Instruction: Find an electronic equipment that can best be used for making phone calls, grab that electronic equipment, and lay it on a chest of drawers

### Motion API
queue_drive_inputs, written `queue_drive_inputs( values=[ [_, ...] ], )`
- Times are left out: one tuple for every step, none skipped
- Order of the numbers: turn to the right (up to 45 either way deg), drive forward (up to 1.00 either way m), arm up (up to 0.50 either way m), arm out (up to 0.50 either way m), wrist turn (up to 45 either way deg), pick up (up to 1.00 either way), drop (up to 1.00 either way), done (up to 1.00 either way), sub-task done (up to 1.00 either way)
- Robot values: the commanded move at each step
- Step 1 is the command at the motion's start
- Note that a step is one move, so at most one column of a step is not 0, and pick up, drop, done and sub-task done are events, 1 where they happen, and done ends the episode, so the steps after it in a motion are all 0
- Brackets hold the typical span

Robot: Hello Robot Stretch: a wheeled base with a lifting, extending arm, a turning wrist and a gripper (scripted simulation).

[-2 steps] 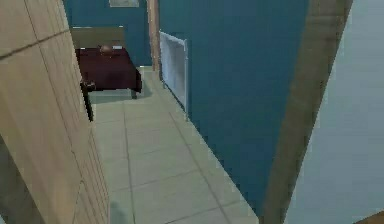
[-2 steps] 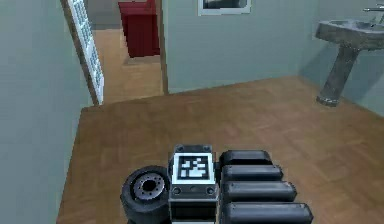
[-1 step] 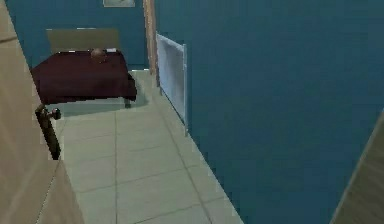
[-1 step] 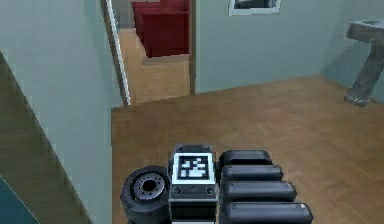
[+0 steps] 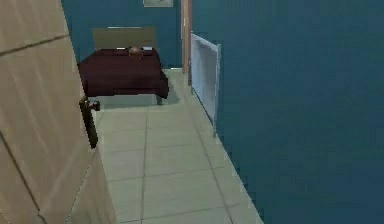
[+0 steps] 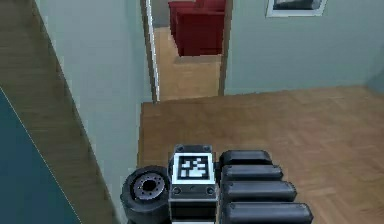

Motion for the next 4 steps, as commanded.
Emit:
queue_drive_inputs(
  values=[
    [0.0,1.00,0.00,0.00,0.0,0.00,0.00,0.00,0.00],
    [-12.0,0.00,0.00,0.00,0.0,0.00,0.00,0.00,0.00],
    [0.0,0.20,0.00,0.00,0.0,0.00,0.00,0.00,0.00],
    [-33.0,0.00,0.00,0.00,0.0,0.00,0.00,0.00,0.00]
  ],
)
